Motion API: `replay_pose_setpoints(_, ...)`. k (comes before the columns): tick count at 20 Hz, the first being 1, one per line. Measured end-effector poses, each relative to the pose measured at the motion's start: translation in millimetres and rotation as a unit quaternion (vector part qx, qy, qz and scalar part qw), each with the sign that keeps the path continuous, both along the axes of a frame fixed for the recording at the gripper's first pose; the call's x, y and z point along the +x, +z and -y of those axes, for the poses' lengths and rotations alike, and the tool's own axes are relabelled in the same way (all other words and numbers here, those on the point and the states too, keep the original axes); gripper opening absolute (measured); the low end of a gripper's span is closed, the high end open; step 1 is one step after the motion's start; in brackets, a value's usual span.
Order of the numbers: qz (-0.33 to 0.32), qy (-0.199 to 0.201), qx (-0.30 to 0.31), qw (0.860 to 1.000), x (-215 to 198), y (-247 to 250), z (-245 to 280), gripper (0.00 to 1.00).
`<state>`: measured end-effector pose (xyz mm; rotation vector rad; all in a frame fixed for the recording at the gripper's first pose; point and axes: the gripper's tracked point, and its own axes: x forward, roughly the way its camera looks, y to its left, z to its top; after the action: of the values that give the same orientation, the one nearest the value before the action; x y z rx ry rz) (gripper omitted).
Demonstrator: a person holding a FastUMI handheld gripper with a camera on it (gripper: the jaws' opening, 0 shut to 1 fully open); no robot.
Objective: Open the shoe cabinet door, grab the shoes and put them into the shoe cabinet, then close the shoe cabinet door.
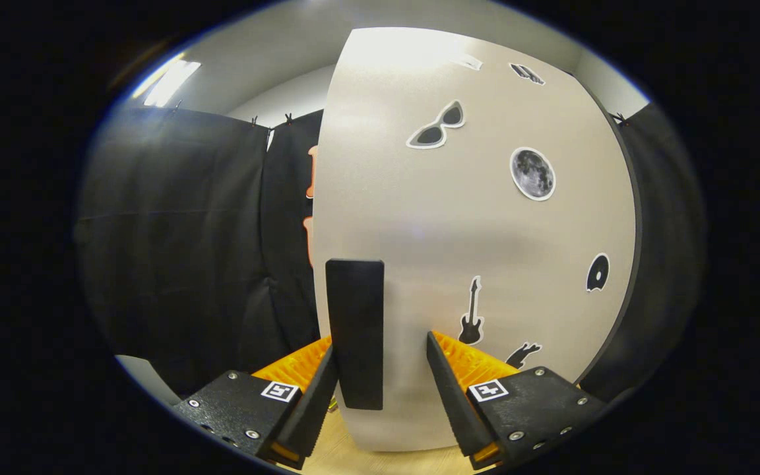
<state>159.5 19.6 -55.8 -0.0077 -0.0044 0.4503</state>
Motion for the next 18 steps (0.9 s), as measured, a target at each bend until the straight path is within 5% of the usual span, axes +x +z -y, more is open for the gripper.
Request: replay_pose_setpoints(18,0.025,-0.093,-0.032,0.995,16,-5,-5,0.86)
